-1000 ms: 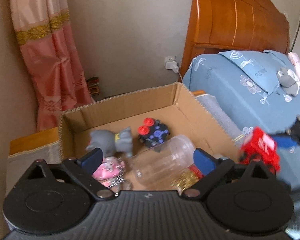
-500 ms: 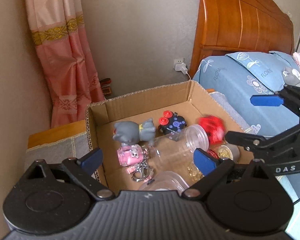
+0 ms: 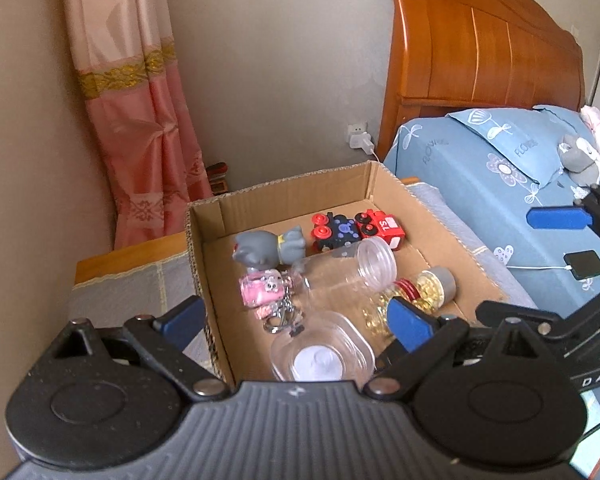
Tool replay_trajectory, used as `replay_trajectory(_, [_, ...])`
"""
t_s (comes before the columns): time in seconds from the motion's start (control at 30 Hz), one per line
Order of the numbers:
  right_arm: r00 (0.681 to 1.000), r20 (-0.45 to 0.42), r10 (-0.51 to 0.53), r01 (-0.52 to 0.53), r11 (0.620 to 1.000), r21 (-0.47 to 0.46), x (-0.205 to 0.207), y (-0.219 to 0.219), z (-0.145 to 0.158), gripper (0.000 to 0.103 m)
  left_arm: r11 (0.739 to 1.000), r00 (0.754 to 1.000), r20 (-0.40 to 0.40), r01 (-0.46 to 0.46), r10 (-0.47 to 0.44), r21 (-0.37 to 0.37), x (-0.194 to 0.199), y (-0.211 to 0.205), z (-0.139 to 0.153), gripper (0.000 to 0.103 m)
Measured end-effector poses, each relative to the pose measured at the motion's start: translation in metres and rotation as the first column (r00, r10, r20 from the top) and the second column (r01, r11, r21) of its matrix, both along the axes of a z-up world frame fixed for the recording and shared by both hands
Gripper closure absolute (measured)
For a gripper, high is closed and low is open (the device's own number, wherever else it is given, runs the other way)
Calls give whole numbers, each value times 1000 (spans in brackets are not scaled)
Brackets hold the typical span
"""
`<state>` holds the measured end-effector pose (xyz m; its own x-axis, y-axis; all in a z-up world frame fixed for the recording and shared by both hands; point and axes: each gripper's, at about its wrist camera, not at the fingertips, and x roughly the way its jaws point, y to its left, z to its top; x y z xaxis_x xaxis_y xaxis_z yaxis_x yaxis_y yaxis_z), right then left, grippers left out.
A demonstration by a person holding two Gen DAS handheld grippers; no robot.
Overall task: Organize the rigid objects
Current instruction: 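Lower the jar and red car into the box and open both tools, then move the left tool to the mint-green case and the right tool to the white tub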
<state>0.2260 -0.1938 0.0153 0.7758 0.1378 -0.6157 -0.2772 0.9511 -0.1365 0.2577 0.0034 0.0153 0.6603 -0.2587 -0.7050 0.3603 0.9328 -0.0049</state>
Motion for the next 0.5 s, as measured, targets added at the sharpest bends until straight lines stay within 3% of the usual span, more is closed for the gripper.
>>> replay_trajectory(0.23, [1000, -18, -10, 10, 1000, 28, -36, 6, -3, 0, 1000, 1000, 25, -6, 6, 15, -35, 3, 5, 1])
replay_trajectory(0.5, [998, -52, -34, 36, 999, 40, -71, 12, -38, 0, 999, 999, -8, -35, 35, 31, -64, 12, -16, 1])
